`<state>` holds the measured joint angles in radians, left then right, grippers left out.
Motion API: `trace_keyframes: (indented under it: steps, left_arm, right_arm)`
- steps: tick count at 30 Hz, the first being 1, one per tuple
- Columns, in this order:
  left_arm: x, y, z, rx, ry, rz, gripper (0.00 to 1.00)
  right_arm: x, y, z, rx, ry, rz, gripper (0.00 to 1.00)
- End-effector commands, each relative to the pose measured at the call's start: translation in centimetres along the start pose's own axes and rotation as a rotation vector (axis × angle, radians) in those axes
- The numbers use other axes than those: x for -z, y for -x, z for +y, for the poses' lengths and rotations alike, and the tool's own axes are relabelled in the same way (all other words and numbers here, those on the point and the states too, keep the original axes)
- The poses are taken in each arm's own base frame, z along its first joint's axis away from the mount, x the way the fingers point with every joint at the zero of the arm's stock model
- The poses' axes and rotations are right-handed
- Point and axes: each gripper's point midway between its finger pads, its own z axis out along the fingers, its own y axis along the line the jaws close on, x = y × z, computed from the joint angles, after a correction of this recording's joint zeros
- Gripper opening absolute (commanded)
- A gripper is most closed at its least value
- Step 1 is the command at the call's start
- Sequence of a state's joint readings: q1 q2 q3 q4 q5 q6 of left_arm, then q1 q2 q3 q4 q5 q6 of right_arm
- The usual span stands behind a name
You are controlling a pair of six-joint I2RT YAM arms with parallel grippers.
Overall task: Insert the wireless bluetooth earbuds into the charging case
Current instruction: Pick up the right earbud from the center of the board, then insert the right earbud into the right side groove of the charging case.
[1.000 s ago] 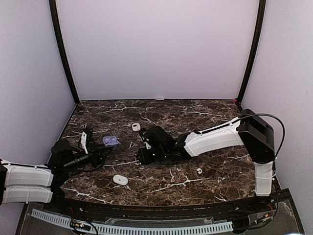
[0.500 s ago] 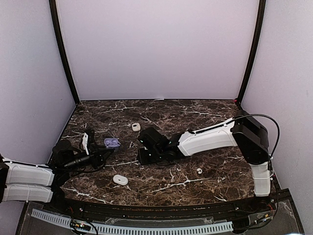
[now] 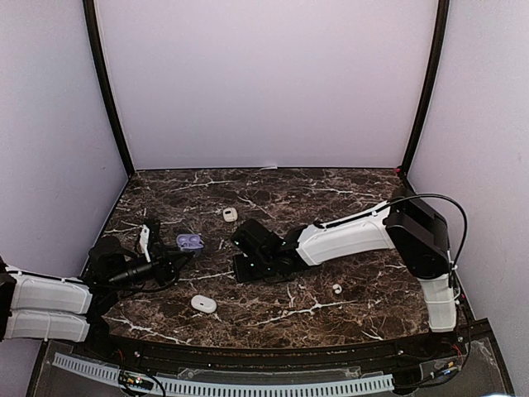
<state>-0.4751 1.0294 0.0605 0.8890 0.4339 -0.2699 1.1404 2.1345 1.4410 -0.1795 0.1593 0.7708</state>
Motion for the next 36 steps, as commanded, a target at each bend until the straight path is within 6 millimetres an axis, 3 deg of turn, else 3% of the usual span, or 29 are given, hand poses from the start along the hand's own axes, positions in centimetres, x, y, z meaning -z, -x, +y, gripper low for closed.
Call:
trace_keyframes:
  steps: [1, 5, 12, 17, 28, 36]
  left_arm:
    - [0.4, -0.6, -0.2, -0.015, -0.017, -0.004, 0.18]
    - [0.4, -0.5, -0.4, -0.018, -0.028, -0.002, 0.18]
    - [0.1, -0.6, -1.9, -0.043, -0.124, 0.013, 0.18]
    - [-0.3, -0.8, -3.3, -0.028, -0.223, 0.033, 0.17]
    - [-2.0, -1.0, -7.9, -0.055, -0.457, 0.077, 0.17]
    - [-3.0, -0.2, -10.1, -0.08, -0.545, 0.08, 0.17]
  right_arm:
    - [0.6, 0.9, 0.8, 0.005, 0.007, -0.04, 0.1]
    - [1.4, 1.4, 0.8, 0.025, 0.012, -0.063, 0.01]
    - [3.9, 2.7, 1.3, 0.108, 0.058, -0.149, 0.0]
    - [7.7, 3.7, 1.4, 0.24, 0.125, -0.274, 0.0]
    - [16.5, 3.9, -0.6, 0.478, 0.202, -0.574, 0.0]
    - [22.3, 3.3, 1.0, 0.658, 0.362, -0.787, 0.0]
